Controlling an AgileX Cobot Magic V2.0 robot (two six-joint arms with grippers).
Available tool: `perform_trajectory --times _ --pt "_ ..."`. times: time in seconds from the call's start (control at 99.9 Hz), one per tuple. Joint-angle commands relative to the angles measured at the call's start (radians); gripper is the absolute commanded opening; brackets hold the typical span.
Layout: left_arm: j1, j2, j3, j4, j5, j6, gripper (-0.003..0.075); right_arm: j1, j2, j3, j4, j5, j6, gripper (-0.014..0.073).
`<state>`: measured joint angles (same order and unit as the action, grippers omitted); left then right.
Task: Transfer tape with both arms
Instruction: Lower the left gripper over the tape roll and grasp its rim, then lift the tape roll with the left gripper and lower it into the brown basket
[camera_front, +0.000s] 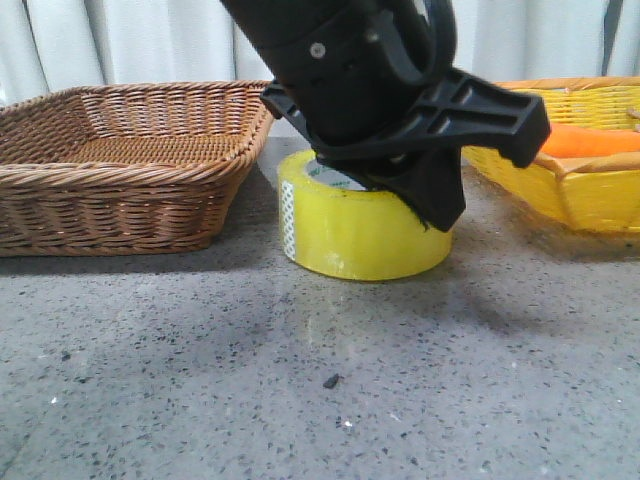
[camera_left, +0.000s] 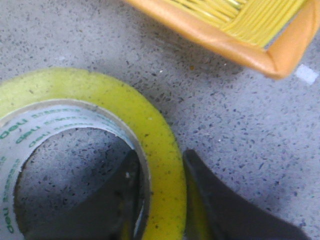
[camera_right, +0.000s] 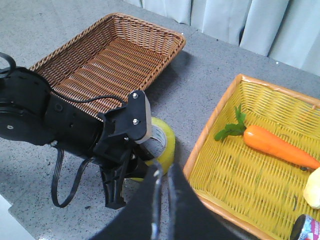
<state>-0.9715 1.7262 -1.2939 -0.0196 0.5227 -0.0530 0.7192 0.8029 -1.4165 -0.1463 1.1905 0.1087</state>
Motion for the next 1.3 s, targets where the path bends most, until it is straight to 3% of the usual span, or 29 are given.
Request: perform_trajectory --times 0.0,0.28,0.48,0.8,1.081,1.291 --pt "-0.001 -0.078 -0.061 0.001 -0.053 0.000 -0.0020 -0.003 -0.002 -0.017 -0.022 -0.076 -0.003 -0.0074" --pt "0.001 -0.108 -0.220 0.040 0.065 0.000 -0.0020 -0.003 -0.002 -0.017 -0.022 -0.074 -0.003 -0.0074" --pt "0.008 -0.159 -0.296 0.246 0.165 -0.004 -0.0021 -0.003 0.000 -0.017 -0.022 -0.090 -0.003 -0.0074" --pt "0.180 -0.228 -0.294 0.259 0.274 -0.012 -0.0020 -0.003 0.000 -0.017 -0.022 -0.106 -0.003 -0.0074" --pt "0.339 -0.228 -0.209 0.183 0.265 -0.012 -0.0020 -0.003 0.000 -0.017 -0.022 -0.105 -0.003 -0.0074" --pt "0.390 -0.228 -0.063 0.122 0.150 -0.012 -0.0020 -0.003 0.000 -0.017 -0.022 -0.105 -0.003 -0.0074"
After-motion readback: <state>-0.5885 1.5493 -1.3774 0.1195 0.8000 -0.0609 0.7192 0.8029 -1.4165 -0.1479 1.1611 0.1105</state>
